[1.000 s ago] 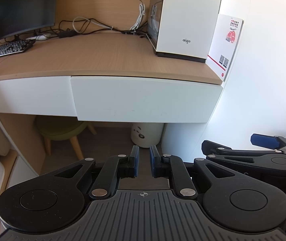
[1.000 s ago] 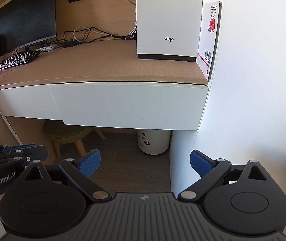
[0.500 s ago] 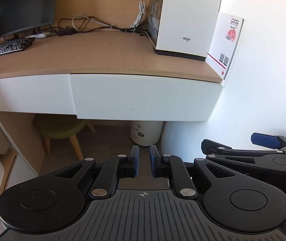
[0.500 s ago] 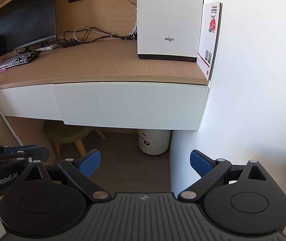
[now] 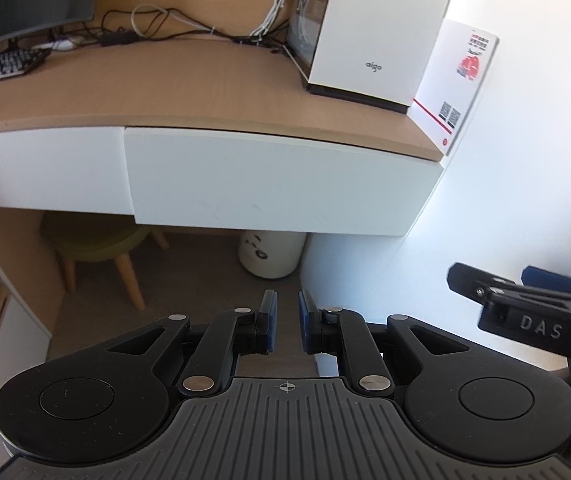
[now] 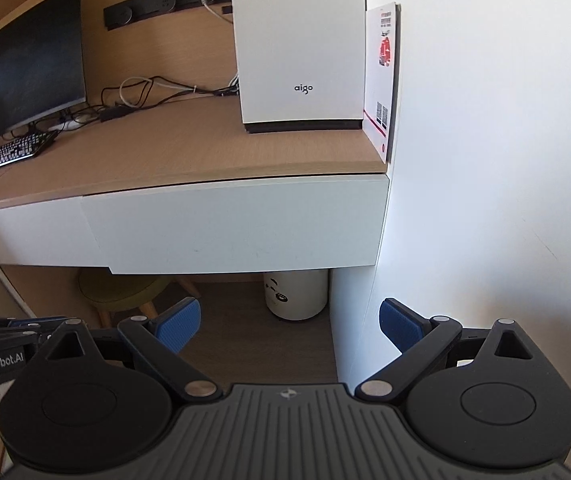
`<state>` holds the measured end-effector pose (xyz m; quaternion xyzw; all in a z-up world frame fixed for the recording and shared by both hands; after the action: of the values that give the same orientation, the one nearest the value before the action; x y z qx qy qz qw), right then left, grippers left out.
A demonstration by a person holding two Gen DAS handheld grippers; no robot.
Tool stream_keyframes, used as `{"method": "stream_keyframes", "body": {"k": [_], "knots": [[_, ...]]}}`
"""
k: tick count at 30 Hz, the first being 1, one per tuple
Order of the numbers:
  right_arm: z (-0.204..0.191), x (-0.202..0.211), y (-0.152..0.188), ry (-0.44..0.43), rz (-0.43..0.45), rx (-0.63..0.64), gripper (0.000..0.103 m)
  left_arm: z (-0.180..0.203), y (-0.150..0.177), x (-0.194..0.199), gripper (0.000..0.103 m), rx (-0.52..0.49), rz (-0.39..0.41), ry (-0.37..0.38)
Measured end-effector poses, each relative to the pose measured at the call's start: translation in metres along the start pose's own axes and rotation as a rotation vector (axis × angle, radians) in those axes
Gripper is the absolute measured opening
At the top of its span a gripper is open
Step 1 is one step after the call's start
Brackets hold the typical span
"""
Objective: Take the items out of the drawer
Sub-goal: 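Move both tools toward the white drawer under the desktop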
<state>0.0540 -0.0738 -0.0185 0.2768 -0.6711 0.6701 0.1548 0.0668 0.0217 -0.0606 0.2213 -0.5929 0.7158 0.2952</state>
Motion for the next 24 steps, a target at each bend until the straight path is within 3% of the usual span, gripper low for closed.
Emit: {"method": "stream_keyframes", "body": {"k": [9, 17, 19, 24], "knots": [[-0.004, -0.030, -0.012, 0.054, -0.013, -0.019, 0.097, -0.041, -0.024, -0.033, 0.013, 0.060, -0.074, 0.096], [-0.021, -0.063, -0.037, 0.071, -0.033, -0.070, 0.097, -0.075, -0.060, -0.040, 0.013, 0.067, 0.111, 0.196], [-0.027, -0.069, -0.041, 0.068, -0.026, -0.081, 0.097, -0.086, -0.064, -0.047, 0.014, 0.083, 0.106, 0.188], [-0.040, -0.081, -0.054, 0.075, -0.026, -0.020, 0.097, -0.122, -0.077, -0.058, 0.014, 0.127, 0.117, 0.064]]}}
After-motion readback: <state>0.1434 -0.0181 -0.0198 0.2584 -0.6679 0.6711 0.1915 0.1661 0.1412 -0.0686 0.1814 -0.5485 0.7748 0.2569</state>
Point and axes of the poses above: each gripper's, at about its wrist camera, not at the fingertips, and x roughly against the way its jaws point, z to its right, y to its underside, the point moved 4 cm from there along -x, roughly the way its jaws point, and after that the axes turned 2 degrees about z, right-handed, at the moved point
